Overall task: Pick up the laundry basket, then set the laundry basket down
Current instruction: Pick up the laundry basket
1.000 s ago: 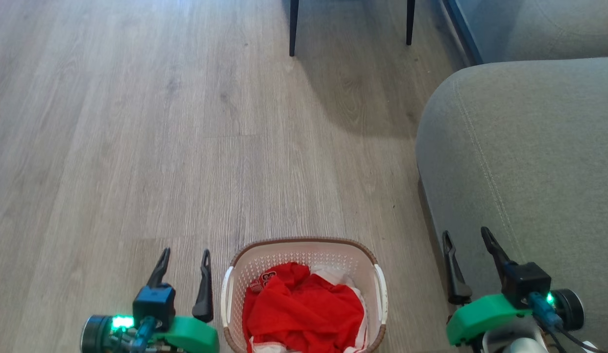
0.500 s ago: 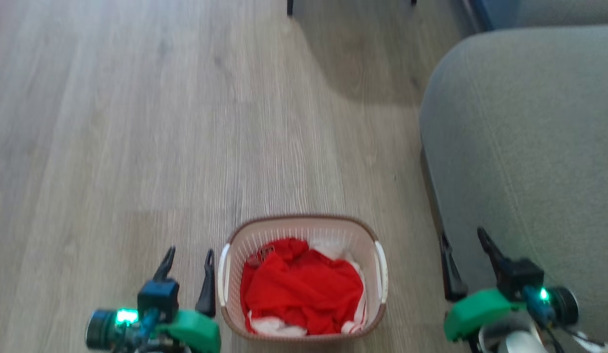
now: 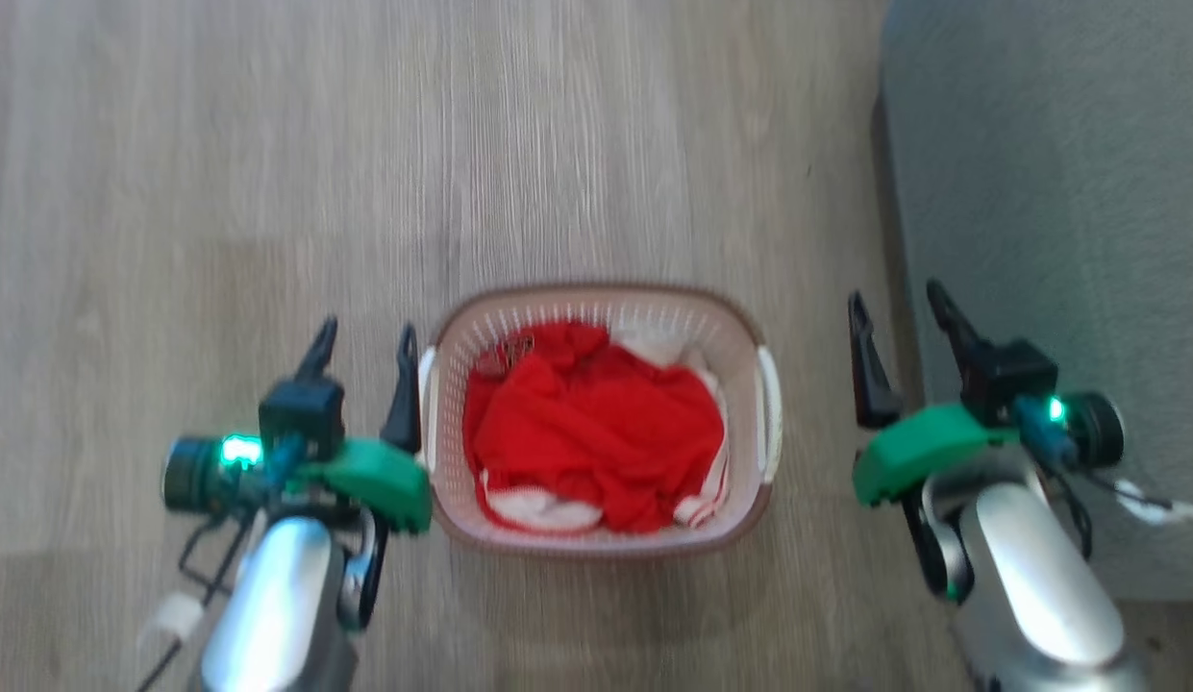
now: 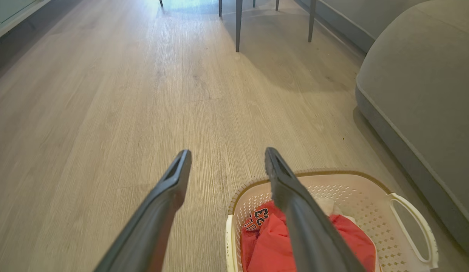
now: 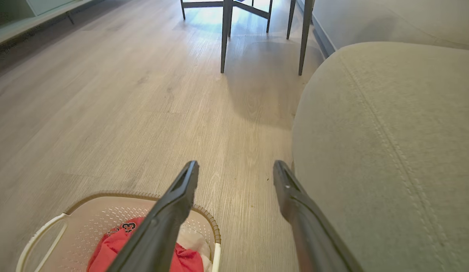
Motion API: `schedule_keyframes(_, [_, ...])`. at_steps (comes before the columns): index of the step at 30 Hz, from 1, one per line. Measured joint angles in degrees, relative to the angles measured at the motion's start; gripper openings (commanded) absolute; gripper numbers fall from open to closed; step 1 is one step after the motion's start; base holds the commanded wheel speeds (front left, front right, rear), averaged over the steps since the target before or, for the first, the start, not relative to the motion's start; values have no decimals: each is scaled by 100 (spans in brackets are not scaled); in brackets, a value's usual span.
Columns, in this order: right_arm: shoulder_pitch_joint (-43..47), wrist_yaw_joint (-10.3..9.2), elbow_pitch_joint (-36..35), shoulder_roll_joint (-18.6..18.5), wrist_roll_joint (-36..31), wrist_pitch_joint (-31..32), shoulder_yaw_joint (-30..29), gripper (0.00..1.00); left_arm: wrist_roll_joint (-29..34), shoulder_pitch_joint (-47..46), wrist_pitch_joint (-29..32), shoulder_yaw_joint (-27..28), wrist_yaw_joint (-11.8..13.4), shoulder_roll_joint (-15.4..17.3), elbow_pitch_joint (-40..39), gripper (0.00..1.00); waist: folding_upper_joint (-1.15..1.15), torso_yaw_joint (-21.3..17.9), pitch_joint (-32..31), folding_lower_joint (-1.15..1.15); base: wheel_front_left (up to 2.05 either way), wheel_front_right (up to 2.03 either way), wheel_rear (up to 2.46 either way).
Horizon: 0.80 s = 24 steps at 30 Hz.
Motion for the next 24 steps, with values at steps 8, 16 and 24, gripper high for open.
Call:
schedule_keyframes(8, [-782, 0, 686, -13, -49, -1, 1, 100, -49, -945, -3, -29, -54, -43, 951, 100, 0, 84, 1001, 1, 0, 0, 0])
schedule_keyframes(16, [-1216, 0, 1500, -44, 36, -4, -65, 100, -334, -1548, -8, -389, -55, -73, 1842, 100, 0, 226, 1750, 0, 0, 0, 0])
schedule_keyframes(24, [-1640, 0, 2213, -66, 162, -4, -34, 100, -680, -2043, -8, -864, -115, -93, 2487, 100, 0, 329, 2302, 0, 0, 0, 0])
